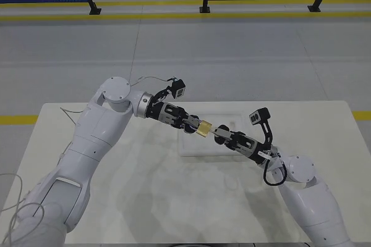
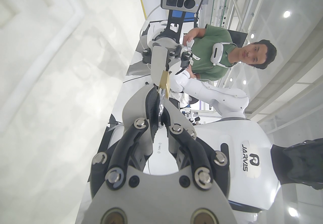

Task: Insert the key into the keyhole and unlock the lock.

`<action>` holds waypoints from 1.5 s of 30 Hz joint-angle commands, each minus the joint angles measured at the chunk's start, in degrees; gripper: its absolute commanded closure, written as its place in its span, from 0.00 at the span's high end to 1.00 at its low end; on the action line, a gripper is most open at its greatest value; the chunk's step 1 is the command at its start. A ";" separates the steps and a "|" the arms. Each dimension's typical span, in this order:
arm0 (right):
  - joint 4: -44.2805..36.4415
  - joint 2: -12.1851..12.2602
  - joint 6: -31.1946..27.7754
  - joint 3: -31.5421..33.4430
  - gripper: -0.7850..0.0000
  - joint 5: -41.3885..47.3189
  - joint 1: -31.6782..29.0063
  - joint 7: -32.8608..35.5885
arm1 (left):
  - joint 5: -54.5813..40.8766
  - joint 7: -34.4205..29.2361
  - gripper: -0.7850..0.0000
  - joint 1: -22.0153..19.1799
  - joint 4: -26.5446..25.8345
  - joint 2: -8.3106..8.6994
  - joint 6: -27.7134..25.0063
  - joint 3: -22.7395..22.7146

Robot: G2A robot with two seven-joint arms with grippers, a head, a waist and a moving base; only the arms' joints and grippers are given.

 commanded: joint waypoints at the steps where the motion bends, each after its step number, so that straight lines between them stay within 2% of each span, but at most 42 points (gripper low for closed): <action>1: 0.18 -0.02 -0.16 -0.11 0.00 0.20 -0.02 -0.18 | 0.00 0.00 0.00 0.00 0.00 0.00 0.00 0.00; 30: 1.53 -0.20 -1.11 -1.34 0.00 1.32 0.69 -1.01 | 0.00 0.00 0.00 0.00 0.00 0.00 0.00 0.00; 33: 1.58 -0.19 -0.90 -1.37 0.12 1.21 0.79 -1.19 | 0.00 0.00 0.00 0.00 0.00 0.00 0.00 0.00; 37: 1.73 -0.21 -0.89 -1.46 0.18 1.24 0.85 -1.43 | 0.00 0.00 0.00 0.00 0.00 0.00 0.00 0.00; 45: 1.91 -0.23 -1.15 -1.73 0.17 1.17 0.61 -1.67 | 0.00 0.00 0.00 0.00 0.00 0.00 0.00 0.00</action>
